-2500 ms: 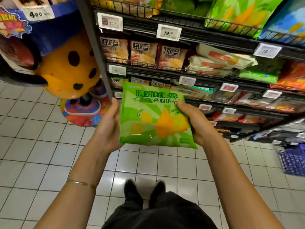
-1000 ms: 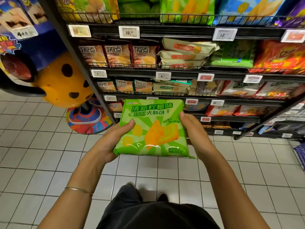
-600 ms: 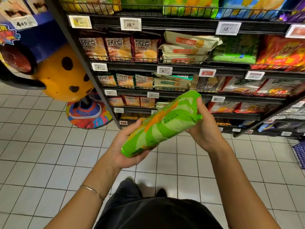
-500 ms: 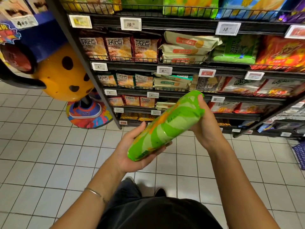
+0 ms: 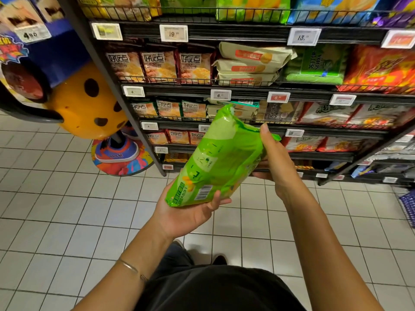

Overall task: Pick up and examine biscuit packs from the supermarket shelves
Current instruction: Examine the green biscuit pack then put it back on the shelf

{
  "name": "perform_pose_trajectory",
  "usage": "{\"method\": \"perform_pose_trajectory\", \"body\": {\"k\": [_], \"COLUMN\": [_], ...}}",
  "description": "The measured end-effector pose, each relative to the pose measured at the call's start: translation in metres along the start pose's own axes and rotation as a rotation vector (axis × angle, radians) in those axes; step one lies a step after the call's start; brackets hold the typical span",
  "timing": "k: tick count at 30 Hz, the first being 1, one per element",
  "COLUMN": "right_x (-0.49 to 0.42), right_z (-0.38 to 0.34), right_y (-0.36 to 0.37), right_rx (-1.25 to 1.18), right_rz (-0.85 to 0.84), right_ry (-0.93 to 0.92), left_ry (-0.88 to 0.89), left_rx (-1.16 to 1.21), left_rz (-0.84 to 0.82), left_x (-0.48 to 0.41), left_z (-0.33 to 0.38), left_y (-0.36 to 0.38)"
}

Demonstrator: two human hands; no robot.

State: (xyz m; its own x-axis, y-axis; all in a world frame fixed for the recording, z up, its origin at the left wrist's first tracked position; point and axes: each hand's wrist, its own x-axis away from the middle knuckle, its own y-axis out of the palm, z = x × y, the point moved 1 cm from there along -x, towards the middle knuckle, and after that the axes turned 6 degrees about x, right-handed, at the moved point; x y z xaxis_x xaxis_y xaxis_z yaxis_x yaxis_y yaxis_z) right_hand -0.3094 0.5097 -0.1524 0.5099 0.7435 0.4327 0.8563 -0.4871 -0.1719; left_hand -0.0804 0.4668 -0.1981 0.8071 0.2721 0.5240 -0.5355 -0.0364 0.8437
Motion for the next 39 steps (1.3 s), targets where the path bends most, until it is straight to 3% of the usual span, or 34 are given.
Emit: {"method": "perform_pose_trajectory", "body": {"k": [7,13,18,23,27,34,39], "right_x": [0.004,0.006,0.002,0.002,0.0,0.001,0.0], "right_z": [0.006,0.016,0.023,0.031,0.034,0.024,0.018], "right_y": [-0.006,-0.012,-0.02,-0.025,-0.031,-0.026,-0.018], "right_rx": [0.053,0.027,-0.052,-0.197,-0.299,-0.385,-0.48], "right_rz": [-0.026,-0.056,-0.126,-0.129,-0.192,-0.182,-0.028], "right_ry": [0.017,0.005,-0.013,-0.002,-0.042,-0.11,-0.059], "left_ry": [0.016,-0.012,0.087,0.185,0.21,0.327,0.426], "left_rx": [-0.104,0.034,0.077,0.013,0.001,-0.173,-0.309], "left_rz": [-0.089,0.027,0.089,0.274,0.314,0.194,0.04], "left_x": [-0.002,-0.006,-0.006,-0.006,-0.003,0.003,0.011], "left_z": [-0.008,-0.004,0.001,0.008,0.013,0.022,0.027], "left_y": [-0.007,-0.015,-0.014,-0.02,-0.025,-0.011,0.005]}}
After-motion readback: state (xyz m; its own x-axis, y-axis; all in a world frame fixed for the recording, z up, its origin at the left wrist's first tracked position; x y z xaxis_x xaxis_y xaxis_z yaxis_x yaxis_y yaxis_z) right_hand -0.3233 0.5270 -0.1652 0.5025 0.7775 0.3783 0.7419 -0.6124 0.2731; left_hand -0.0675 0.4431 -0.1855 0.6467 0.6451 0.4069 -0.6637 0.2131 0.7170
